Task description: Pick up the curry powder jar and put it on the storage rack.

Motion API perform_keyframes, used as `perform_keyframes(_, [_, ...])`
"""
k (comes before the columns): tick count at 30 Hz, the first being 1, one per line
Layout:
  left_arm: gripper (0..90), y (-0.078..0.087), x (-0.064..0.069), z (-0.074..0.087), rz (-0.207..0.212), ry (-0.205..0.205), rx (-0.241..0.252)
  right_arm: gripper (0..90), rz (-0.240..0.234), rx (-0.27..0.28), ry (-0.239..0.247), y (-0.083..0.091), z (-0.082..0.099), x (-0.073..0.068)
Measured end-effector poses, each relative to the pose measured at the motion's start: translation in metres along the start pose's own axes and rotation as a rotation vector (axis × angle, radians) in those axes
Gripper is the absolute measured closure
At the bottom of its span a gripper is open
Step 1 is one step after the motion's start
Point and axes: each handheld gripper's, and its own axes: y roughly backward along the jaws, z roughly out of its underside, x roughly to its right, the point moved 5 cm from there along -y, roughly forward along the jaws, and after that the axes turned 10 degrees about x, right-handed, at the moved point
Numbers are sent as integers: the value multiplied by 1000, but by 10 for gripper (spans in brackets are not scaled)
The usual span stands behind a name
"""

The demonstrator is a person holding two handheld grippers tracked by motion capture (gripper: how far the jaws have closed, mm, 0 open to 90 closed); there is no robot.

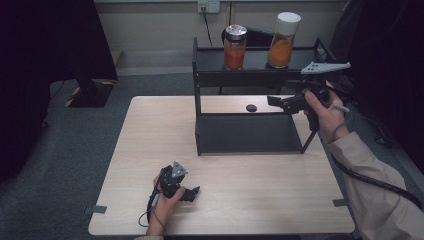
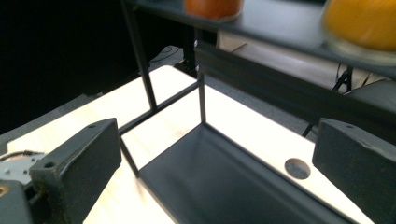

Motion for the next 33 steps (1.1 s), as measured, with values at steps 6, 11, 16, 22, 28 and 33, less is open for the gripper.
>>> perform_keyframes(6, [0,0,0,0,0,0,0,4,-33,-5,-20,-2,19,-3])
perform_keyframes(11, [0,0,0,0,0,0,0,3,-63,-2,-45,-5,36,-4])
perform_keyframes(16, [0,0,0,0,0,0,0,4,-79,-15,-51,-7,52,-4])
perform_keyframes(22, [0,0,0,0,0,0,0,4,-89,-30,-62,-10,78,-4])
perform_keyframes(28, [0,0,0,0,0,0,0,4,-93,-34,-72,-12,98,-4])
perform_keyframes(33, [0,0,0,0,0,0,1,4,-99,-46,-79,-13,113,-4])
